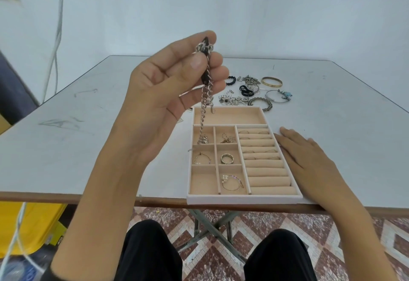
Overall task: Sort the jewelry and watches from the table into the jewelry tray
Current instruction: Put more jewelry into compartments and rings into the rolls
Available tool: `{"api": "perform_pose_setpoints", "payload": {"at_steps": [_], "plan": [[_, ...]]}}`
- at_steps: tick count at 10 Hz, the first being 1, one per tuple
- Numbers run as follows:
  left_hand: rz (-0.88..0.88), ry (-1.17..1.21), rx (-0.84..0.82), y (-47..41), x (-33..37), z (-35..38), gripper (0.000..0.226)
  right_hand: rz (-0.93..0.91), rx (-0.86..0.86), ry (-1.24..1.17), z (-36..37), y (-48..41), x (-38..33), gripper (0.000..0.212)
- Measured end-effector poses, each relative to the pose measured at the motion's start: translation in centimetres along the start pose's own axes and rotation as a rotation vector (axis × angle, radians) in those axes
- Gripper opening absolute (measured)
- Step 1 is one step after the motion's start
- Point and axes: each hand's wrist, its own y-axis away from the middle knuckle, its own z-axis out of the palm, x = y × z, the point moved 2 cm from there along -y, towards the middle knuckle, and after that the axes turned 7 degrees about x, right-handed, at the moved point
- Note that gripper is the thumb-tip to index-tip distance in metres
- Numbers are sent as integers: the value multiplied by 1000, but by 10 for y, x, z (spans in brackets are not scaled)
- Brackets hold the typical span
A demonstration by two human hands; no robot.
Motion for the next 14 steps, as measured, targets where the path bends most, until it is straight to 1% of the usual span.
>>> {"api": "perform_pose_setpoints", "payload": {"at_steps": [2,3,6,7,8,10,11,12,13,14], "plan": [[4,24,-3,7,2,3,26,3,-8,15,1,0,1,71],[-19,28,15,12,-4,0,25,11,-20,17,0,0,-1,63],[-140,7,104,29,-26,-17,27,10,-20,19,-1,-1,-1,63],[-167,-2,110,32,-29,-20,28,10,-18,20,-1,-1,-1,63],[-184,-58,79,34,-30,-21,28,9,-18,23,-1,-1,-2,63],[-245,-294,-23,41,-34,-26,23,9,-10,-3,-2,1,-3,61],[-259,-382,-55,45,-34,-25,20,10,-12,-6,-3,1,-3,61],[-279,-522,-87,47,-32,-27,17,11,-10,-10,-3,1,-3,62],[-273,-683,-112,47,-33,-32,14,15,-14,-9,-3,1,-3,62],[-276,-779,-140,48,-33,-34,12,12,-13,-12,-3,1,-4,61]]}}
